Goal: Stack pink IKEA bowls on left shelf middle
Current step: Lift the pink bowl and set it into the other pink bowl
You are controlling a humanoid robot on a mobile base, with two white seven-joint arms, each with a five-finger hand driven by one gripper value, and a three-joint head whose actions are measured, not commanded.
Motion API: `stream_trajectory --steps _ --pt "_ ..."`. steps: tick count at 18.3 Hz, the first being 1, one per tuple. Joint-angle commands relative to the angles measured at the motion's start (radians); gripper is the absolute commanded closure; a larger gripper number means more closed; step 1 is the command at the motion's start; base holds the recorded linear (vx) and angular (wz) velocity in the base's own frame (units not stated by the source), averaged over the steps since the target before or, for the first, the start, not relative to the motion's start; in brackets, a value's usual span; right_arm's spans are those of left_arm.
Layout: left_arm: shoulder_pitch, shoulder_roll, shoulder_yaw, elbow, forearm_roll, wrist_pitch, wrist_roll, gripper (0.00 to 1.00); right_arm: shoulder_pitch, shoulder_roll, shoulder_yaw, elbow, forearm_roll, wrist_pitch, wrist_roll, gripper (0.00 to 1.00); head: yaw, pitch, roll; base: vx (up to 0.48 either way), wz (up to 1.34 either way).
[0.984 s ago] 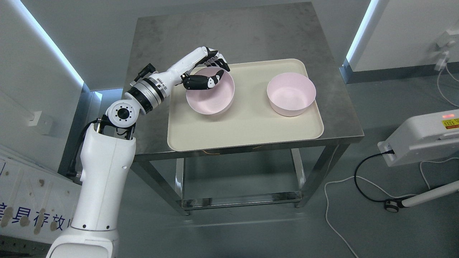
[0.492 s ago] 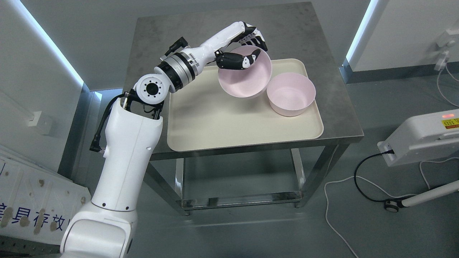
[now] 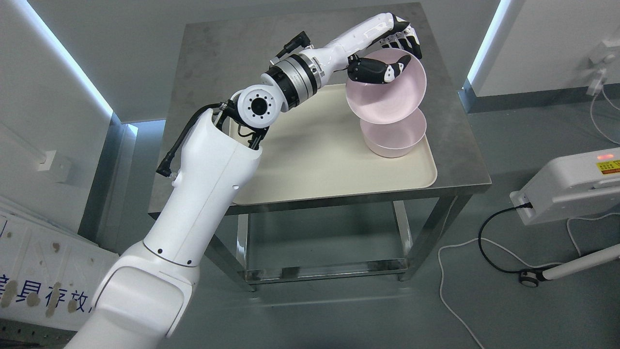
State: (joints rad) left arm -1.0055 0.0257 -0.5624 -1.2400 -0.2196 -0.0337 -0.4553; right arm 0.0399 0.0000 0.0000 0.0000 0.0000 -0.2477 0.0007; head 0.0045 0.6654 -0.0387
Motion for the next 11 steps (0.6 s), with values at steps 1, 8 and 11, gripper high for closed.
stream_trajectory --steps 1,8,11 --pt "-0.036 -0.008 -0.208 0.181 0.035 -0.015 0.04 0.99 0.0 -0.017 -0.005 -0.017 -0.002 0.001 -0.001 0.0 0.0 0.0 0.0 0.0 0.0" --pt "-0.039 -0.008 -0.156 0.241 0.034 -0.015 0.073 0.97 0.0 -0.017 -0.005 -0.017 -0.002 0.001 -0.001 0.0 0.0 0.0 0.0 0.0 0.0" --pt "-0.041 -0.008 -0.133 0.255 0.031 -0.015 0.081 0.96 0.0 -0.017 -0.005 -0.017 -0.002 0.001 -0.001 0.0 0.0 0.0 0.0 0.0 0.0"
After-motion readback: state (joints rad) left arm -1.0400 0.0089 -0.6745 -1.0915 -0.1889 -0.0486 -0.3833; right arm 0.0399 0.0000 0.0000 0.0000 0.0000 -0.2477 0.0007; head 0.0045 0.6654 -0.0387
